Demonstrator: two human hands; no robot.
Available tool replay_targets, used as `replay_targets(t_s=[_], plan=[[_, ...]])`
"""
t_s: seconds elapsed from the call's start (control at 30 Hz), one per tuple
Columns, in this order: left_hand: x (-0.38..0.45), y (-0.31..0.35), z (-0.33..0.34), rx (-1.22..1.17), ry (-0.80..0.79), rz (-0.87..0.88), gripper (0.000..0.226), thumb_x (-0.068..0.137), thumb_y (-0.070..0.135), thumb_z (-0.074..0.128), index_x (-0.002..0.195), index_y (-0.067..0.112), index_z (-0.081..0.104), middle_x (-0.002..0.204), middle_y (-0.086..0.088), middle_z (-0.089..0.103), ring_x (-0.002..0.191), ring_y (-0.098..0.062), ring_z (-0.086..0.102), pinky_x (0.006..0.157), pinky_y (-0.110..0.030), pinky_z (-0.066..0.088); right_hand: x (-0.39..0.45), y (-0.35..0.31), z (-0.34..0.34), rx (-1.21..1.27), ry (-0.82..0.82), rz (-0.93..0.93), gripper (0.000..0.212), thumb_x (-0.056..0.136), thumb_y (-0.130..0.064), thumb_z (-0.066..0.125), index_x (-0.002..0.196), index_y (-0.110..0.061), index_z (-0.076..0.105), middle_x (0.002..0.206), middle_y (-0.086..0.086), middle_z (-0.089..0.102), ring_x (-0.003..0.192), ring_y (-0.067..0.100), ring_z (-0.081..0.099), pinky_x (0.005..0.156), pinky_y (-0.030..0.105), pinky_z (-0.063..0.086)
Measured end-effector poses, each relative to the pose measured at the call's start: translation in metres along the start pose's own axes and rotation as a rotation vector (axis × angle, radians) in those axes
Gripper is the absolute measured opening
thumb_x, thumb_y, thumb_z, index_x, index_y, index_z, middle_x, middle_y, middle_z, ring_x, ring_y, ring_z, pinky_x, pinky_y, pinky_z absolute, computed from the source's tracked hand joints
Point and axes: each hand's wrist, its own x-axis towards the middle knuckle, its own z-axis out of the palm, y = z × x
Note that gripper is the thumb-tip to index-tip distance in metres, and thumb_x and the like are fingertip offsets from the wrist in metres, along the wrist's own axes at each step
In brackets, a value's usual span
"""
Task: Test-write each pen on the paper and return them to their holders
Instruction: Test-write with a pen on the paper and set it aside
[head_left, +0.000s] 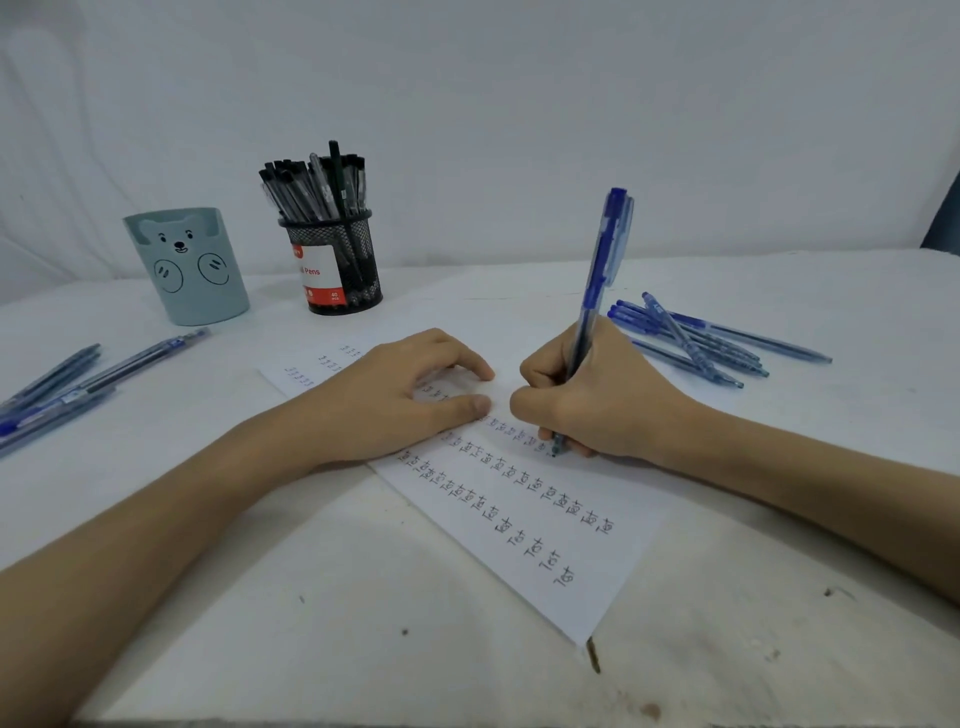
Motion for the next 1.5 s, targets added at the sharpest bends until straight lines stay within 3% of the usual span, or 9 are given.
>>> replay_targets(t_s=[0.1,0.2,0.4,1.1,1.27,1.33,1.4,1.5], plan=[[-0.007,-0.001,0.000,0.004,-0.042,-0.002,0.039,0.084,0.057,0.048,0.118,0.040,0.054,0.122,0.027,0.049,0.113,0.012,0.044,0.091,-0.001,0.030,0.000,0.001,-0.001,0.001,0.020,0.021,0.053,0.073,0.008,0.055,0.038,-0.017,0.025,0.034,-0.005,0.020,0.037,0.011,0.051,0.032,0.014,0.027],[-0.015,-0.004,0.001,0.010,-0.043,0.034,0.041,0.086,0.057,0.043,0.124,0.041,0.051,0.128,0.029,0.046,0.119,0.015,0.039,0.095,-0.001,0.027,0.001,0.002,-0.001,-0.004,0.026,0.010,0.055,0.074,0.009,0.054,0.037,-0.018,0.023,0.037,-0.003,0.017,0.040,0.016,0.051,0.033,0.014,0.026],[-0.016,-0.007,0.003,-0.005,0.072,0.057,0.036,0.083,0.048,0.050,0.115,0.036,0.061,0.119,0.024,0.055,0.114,0.011,0.046,0.092,-0.001,0.030,0.002,0.003,0.000,-0.019,0.007,0.017,0.058,0.074,0.008,0.054,0.034,-0.019,0.023,0.036,-0.006,0.018,0.038,0.011,0.052,0.033,0.015,0.028],[-0.016,-0.008,0.002,-0.012,0.040,0.021,0.032,0.087,0.050,0.053,0.115,0.036,0.060,0.119,0.025,0.053,0.114,0.010,0.045,0.090,0.000,0.028,0.002,0.003,-0.001,-0.020,0.078,0.045,0.056,0.075,0.009,0.054,0.037,-0.018,0.023,0.035,-0.005,0.019,0.035,0.009,0.051,0.032,0.016,0.026],[-0.016,-0.007,0.002,-0.009,0.036,0.009,0.036,0.082,0.052,0.049,0.115,0.039,0.059,0.119,0.026,0.052,0.114,0.009,0.046,0.092,-0.003,0.030,0.002,0.003,0.001,-0.008,0.097,0.057,0.055,0.075,0.009,0.053,0.038,-0.018,0.023,0.038,-0.003,0.018,0.033,0.009,0.048,0.040,0.022,0.029],[-0.016,-0.007,0.001,0.002,0.032,0.010,0.037,0.082,0.053,0.048,0.115,0.039,0.059,0.120,0.025,0.052,0.115,0.009,0.045,0.094,-0.005,0.031,0.004,0.004,-0.002,0.056,0.135,0.116,0.050,0.076,0.006,0.055,0.039,-0.015,0.029,0.034,-0.001,0.029,0.031,0.012,0.043,0.037,0.019,0.026],[-0.017,-0.007,0.001,0.037,0.035,-0.003,0.039,0.081,0.060,0.046,0.113,0.042,0.057,0.119,0.027,0.049,0.114,0.008,0.044,0.095,-0.010,0.032,0.006,0.002,-0.007,0.179,0.148,0.213,0.042,0.078,-0.002,0.059,0.041,-0.010,0.040,0.034,0.003,0.041,0.026,0.014,0.032,0.036,0.015,0.022],[-0.017,-0.008,0.000,0.151,0.074,-0.068,0.056,0.068,0.076,0.035,0.113,0.048,0.053,0.112,0.028,0.042,0.110,0.005,0.041,0.096,-0.024,0.031,0.009,-0.001,-0.015,0.302,0.133,0.319,0.048,0.081,-0.015,0.059,0.035,-0.014,0.044,0.038,0.005,0.039,0.034,0.018,0.029,0.042,0.020,0.021]])
